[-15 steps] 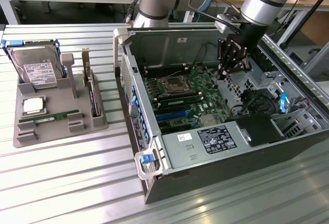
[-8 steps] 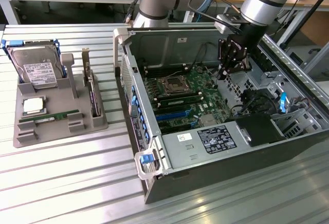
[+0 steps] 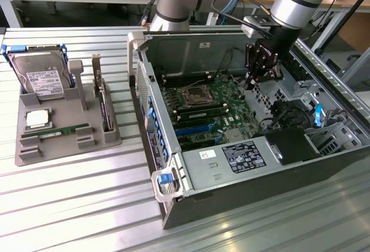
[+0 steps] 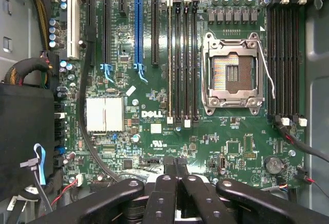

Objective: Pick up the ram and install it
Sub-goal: 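Press down the ram until it locks into place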

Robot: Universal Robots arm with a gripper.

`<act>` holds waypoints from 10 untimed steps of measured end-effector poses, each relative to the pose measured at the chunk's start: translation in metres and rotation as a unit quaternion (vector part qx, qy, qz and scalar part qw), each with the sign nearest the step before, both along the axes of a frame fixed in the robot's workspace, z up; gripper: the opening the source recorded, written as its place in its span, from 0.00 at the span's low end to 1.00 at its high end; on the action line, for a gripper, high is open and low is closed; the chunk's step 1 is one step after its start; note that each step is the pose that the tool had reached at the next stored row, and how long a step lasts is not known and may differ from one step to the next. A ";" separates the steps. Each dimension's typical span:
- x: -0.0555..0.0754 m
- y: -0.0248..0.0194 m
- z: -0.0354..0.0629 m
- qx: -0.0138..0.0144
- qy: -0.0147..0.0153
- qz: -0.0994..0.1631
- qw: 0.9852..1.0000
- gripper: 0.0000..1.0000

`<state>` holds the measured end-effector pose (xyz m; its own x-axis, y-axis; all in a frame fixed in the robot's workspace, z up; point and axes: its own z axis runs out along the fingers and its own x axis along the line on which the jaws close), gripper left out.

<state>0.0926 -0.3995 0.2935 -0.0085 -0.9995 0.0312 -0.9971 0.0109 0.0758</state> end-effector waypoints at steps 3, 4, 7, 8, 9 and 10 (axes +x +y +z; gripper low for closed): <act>0.000 0.0000 -0.0011 -0.002 0.000 -0.043 0.999 0.11; 0.000 0.0001 -0.0012 -0.002 0.000 -0.056 0.998 0.11; 0.000 0.0000 -0.0017 -0.002 0.000 -0.110 0.994 0.11; 0.000 0.0000 -0.0018 -0.002 0.000 -0.123 0.992 0.11; 0.000 0.0000 -0.0019 -0.002 0.000 -0.137 0.991 0.11; 0.000 0.0000 -0.0020 -0.002 0.000 -0.147 0.989 0.11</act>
<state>0.0926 -0.3994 0.2915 -0.2992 -0.9535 0.0360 -0.9506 0.3011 0.0754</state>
